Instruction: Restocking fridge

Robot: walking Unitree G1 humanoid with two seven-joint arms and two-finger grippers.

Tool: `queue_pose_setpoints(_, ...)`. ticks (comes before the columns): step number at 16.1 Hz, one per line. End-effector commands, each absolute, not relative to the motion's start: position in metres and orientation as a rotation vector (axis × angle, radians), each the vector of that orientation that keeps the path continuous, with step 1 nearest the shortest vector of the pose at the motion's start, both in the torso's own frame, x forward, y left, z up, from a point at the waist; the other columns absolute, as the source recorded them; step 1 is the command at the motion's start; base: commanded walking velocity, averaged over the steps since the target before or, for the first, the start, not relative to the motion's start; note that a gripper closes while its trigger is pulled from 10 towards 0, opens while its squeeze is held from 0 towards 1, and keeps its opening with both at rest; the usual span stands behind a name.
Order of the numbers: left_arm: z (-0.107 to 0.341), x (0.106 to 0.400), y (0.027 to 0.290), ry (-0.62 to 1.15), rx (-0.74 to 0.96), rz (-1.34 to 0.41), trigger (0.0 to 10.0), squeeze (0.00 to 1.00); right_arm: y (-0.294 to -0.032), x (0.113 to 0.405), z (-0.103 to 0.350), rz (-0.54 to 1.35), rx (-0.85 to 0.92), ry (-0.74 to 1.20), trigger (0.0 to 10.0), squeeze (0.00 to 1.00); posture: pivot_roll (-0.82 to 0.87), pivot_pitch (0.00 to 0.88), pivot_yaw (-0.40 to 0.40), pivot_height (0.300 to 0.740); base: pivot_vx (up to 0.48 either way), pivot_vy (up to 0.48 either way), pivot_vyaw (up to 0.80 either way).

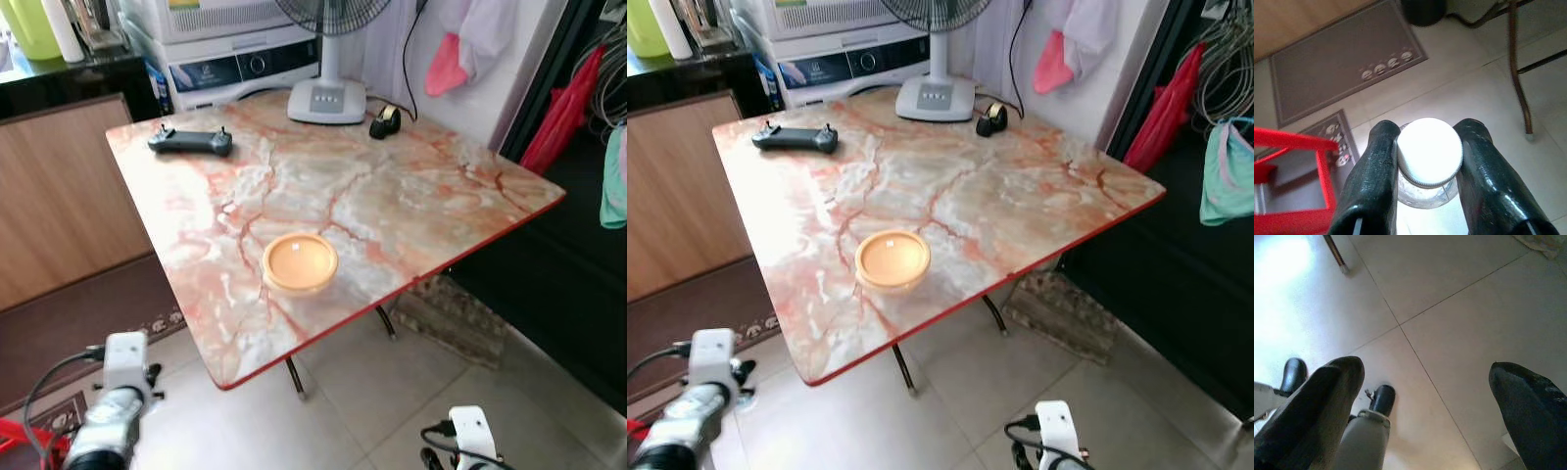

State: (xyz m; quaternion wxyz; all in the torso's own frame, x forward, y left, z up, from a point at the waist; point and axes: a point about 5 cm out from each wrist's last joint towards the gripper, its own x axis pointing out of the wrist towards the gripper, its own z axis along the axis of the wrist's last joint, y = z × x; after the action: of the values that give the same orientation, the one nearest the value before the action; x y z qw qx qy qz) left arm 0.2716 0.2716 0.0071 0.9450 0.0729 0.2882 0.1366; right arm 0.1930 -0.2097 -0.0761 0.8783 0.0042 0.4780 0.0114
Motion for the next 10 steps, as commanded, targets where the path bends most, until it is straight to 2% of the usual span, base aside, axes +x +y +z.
queue_pose_setpoints(1, -0.004, 0.264, 0.263, 0.612, 0.163, 0.252, 10.0, 0.00, -0.210, 0.192, -0.077, 0.006, 0.023, 0.993, 10.0, 0.00, 0.12, 0.000, -0.022, 0.740, 0.000, 0.000, 0.00)
queue_pose_setpoints(6, -0.040, 0.235, 0.241, 0.731, 0.197, 0.148, 10.0, 0.00, -0.209, 0.190, -0.078, 0.004, 0.030, 0.995, 10.0, 0.00, 0.11, 0.000, -0.013, 0.740, 0.000, 0.000, 0.00)
queue_pose_setpoints(10, -0.060, 0.209, 0.228, 0.796, 0.150, 0.194, 10.0, 0.00, -0.209, 0.189, -0.078, -0.003, 0.036, 0.994, 10.0, 0.00, 0.09, 0.000, -0.021, 0.740, 0.000, 0.000, 0.00)
